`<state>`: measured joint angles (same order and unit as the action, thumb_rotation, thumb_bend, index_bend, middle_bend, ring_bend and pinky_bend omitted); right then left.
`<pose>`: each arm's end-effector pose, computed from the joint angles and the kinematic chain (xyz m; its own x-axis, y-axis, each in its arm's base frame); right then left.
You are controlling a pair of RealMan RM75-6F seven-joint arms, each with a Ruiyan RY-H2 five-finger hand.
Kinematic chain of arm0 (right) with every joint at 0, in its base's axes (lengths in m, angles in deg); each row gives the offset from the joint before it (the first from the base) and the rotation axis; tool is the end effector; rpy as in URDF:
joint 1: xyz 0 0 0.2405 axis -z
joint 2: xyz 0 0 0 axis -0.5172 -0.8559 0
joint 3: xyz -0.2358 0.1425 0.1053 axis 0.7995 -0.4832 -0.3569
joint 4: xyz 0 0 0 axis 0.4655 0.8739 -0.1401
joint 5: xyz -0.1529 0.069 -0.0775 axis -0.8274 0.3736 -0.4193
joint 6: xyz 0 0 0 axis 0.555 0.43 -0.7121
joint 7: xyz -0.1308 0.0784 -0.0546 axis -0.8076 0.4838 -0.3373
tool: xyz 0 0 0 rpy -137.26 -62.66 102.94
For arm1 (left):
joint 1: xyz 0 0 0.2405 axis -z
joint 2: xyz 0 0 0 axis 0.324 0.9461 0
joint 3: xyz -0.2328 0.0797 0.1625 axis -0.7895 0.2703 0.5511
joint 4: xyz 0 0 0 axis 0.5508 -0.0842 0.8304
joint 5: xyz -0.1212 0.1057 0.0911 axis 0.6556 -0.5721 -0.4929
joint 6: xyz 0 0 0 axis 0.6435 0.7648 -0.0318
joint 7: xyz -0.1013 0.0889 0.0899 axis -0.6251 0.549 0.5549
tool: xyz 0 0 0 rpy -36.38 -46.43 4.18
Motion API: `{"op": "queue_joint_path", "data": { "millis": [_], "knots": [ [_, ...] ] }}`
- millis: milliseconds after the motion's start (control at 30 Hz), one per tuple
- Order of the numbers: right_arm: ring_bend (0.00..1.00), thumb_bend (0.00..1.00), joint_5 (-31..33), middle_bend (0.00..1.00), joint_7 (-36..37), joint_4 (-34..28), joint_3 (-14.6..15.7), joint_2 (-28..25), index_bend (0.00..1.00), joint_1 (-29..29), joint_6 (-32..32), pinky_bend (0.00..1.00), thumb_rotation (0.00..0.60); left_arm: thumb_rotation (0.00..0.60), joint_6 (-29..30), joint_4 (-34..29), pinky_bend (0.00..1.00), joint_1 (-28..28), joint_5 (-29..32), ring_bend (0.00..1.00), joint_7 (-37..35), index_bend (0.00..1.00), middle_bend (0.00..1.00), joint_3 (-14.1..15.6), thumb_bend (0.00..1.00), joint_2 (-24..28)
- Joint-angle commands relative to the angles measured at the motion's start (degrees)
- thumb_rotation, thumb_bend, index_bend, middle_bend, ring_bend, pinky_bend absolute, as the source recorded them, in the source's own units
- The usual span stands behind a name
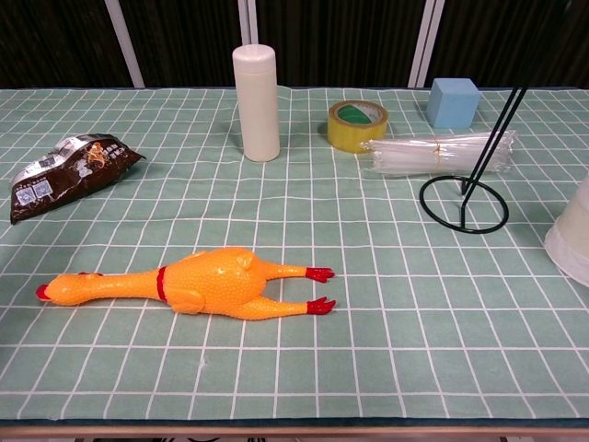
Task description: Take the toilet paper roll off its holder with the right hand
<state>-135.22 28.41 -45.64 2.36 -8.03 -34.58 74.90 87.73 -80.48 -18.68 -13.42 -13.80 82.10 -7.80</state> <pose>-0.3248 -0.2018 0.2142 0.4822 0.0148 0.8759 -0.8711 -0.0984 0.4812 -0.3166 0.1698 0.2028 0.4892 -0.0656 0.8697 0.8722 0.0385 -0.4876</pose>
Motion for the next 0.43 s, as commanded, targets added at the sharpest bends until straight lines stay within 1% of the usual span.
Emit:
{"op": "queue_joint_path", "data": {
  "millis": [33,433],
  "knots": [
    [0.00,0.00,0.60,0.00,0.30,1.11,0.17,0.79,0.00,0.29,0.70,0.00,0.600,0.600,-0.05,-0.13,0.00,-0.08,0.18,0.00,0.08,0.14,0.05,0.03,0.04,0.09],
    [0.00,0.00,0.77,0.00,1.28,2.80,0.13,2.37,0.00,0.13,2.66,0.00,0.600,0.600,0.01,0.17,0.00,0.18,-0.53,0.00,-0.14,0.14,0.05,-0.02,0.04,-0.13]
  ]
}}
